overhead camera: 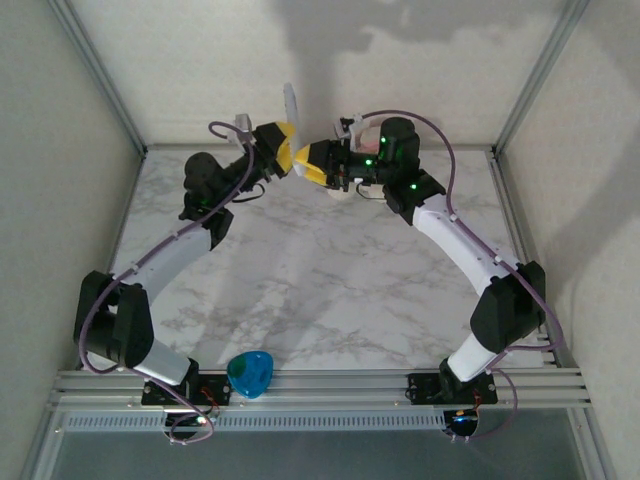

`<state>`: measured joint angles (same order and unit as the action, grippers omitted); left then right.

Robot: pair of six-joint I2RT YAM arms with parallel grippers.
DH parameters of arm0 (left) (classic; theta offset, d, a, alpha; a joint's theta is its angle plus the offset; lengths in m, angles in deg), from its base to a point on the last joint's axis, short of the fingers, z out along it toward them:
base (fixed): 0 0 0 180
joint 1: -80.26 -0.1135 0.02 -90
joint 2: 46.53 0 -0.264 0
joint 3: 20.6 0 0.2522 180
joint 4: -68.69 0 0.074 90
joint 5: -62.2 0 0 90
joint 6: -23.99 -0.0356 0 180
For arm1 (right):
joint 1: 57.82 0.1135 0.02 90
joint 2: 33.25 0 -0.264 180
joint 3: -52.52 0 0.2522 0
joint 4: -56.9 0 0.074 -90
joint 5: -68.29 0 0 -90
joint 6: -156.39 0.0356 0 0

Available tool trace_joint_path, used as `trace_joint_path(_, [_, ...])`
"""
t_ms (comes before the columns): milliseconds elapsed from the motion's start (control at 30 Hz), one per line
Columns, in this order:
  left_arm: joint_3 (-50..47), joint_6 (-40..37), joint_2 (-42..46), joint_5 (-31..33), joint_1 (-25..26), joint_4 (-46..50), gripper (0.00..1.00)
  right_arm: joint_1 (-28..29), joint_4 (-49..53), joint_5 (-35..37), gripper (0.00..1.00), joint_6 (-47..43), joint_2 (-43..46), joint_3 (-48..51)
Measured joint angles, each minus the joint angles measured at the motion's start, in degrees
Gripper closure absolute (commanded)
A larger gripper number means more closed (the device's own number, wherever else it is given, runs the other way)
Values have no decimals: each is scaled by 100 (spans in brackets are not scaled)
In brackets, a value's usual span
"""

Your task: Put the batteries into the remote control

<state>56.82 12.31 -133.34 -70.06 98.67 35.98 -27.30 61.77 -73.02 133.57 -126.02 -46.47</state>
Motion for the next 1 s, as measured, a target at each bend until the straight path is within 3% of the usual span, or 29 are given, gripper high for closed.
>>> trace_joint_path(133, [11,63,-13,-2,4,-66,23,0,-142,-70,65,87,2,87])
trace_joint_path(533, [68,278,-125,0,17,-256,54,0,-452,-144,66,173,28,199])
trace_joint_path(633, [72,295,-142,4,17,-256,54,-13,-498,-142,64,197,28,223])
trace_joint_path(667, [72,295,-142,7,17,-256,54,-13,-503,-140,60,201,28,223])
trace_joint_path(733, [74,289,-142,7,20,-251,54,-13,-501,-136,42,201,31,223])
trace_joint_path(833, [74,203,-142,4,20,-131,56,-15,-354,-101,40,105,44,223])
trace_joint_path(933, [81,-44,-138,24,20,271,56,-50,26,57,26,-155,125,262])
trace_joint_path(1000, [129,-372,-133,107,20,870,57,-118,498,293,26,-461,271,317])
